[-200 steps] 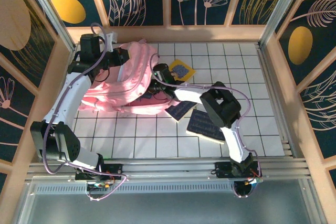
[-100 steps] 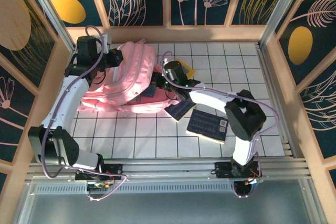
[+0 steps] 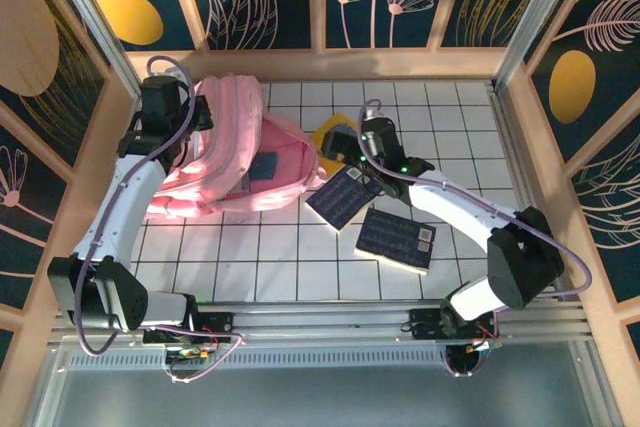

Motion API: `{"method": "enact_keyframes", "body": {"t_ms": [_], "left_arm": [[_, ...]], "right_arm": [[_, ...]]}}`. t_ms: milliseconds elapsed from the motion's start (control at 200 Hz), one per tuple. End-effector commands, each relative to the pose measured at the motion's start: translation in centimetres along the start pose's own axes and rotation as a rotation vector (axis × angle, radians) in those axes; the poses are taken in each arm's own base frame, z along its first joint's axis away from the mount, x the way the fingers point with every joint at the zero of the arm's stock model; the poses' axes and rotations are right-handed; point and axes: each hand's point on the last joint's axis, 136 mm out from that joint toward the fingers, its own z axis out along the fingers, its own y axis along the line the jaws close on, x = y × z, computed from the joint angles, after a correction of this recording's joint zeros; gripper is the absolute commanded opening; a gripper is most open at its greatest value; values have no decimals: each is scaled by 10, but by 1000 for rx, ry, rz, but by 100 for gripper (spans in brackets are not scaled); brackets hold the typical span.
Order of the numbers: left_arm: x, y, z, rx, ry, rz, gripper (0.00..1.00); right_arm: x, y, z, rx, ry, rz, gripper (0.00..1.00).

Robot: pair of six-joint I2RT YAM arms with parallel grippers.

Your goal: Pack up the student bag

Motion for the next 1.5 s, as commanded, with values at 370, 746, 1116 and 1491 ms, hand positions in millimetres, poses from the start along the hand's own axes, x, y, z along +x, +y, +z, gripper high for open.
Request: {"method": "enact_keyframes", "body": {"t_ms": [370, 746, 1116, 1491], "left_arm": [[-11, 45, 15, -244, -60, -62, 0], [54, -4, 61, -23, 166, -86, 33], [96, -115, 26, 194, 252, 109, 63], [244, -257, -58, 740, 584, 130, 62]], "right_arm": [[30, -126, -32, 423, 25, 152, 98], [75, -208, -114, 615, -15, 476, 94], [121, -227, -122, 545, 88, 581, 94], [59, -215, -95, 574, -20, 275, 96]]}}
